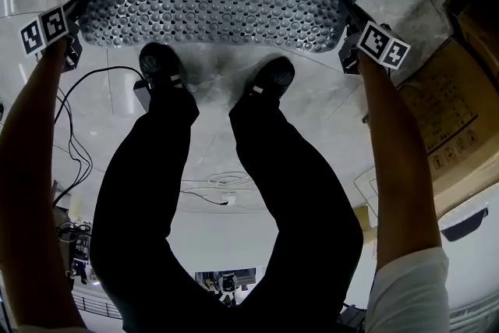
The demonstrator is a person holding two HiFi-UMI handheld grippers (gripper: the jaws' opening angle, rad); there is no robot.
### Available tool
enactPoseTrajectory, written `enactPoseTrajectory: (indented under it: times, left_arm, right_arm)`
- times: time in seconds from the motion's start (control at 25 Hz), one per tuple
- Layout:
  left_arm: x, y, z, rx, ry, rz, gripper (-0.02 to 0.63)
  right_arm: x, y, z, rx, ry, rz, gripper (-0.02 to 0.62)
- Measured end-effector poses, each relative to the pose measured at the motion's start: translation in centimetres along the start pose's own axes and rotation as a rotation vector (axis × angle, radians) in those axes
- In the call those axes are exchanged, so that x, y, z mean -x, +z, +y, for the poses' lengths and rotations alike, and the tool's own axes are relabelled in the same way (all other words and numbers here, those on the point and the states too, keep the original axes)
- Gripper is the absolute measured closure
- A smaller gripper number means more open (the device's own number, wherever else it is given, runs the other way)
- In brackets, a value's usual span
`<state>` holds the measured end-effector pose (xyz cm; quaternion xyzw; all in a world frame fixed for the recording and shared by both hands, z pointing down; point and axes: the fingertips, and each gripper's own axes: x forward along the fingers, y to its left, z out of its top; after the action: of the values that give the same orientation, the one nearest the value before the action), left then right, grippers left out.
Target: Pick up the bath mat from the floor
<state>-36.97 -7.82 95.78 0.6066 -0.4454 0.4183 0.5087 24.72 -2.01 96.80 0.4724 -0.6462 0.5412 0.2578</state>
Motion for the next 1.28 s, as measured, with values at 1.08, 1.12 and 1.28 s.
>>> enactPoseTrajectory:
  times: [1.08, 1.12, 1.28]
  left_arm:
    - [1.0, 0.1, -2.1, -0.035, 0.157, 0.147, 0.583]
    - [1.8, 0.3, -2.9, -0.049, 0.141, 0.144, 0.583]
    - [6.0, 1.3, -6.8, -0.029, 0.015, 0.094, 0.583]
  right_arm:
    - [1.7, 0.7, 2.0, 0.140, -0.235, 0.068, 0.551]
    - [2.3, 1.0, 2.7, 0.130, -0.227, 0.065, 0.551]
    - [5.2, 2.9, 6.7, 0.178, -0.173, 0.057, 0.554]
